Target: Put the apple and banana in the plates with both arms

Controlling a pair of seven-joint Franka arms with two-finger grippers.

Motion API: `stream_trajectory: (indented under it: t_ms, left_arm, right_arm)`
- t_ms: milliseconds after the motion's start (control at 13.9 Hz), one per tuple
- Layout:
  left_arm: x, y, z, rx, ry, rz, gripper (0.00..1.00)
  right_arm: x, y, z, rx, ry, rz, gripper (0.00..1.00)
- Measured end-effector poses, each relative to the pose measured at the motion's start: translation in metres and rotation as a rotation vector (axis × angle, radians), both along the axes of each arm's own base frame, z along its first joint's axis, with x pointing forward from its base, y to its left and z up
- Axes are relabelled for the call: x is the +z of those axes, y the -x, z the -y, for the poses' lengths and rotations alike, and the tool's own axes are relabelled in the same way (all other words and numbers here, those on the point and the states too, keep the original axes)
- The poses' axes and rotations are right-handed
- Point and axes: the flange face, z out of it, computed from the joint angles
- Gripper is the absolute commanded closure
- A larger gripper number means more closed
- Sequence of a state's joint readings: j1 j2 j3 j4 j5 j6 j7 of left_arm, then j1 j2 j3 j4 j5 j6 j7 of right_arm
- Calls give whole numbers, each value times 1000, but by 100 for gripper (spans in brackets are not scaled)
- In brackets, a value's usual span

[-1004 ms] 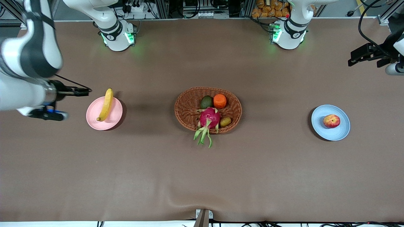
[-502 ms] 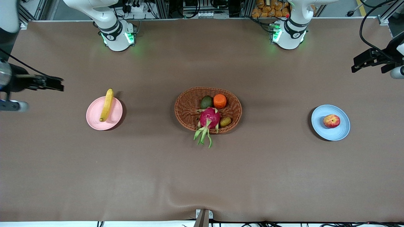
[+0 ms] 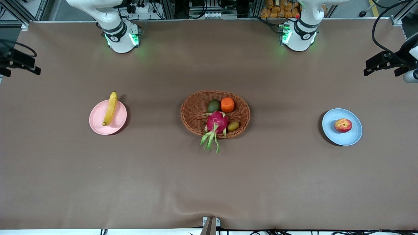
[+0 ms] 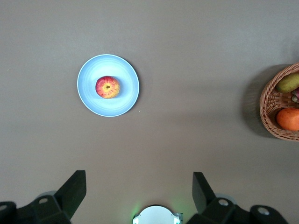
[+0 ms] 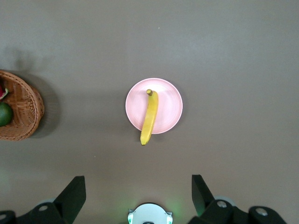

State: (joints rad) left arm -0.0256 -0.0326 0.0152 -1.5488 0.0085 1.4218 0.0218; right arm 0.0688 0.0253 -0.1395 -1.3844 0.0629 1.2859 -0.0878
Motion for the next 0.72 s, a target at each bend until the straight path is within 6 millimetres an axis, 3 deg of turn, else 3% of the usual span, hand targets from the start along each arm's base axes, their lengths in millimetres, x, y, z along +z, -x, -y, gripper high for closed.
stream_trajectory:
  t_ms: [430, 717]
  left_arm:
    - [-1, 0, 0, 1, 0, -2, 0]
    - [-1, 0, 0, 55, -5, -2, 0]
  right_arm:
    - [-41, 40, -13, 31, -14, -3, 0]
    - [-43, 48, -16, 35, -8, 18, 0]
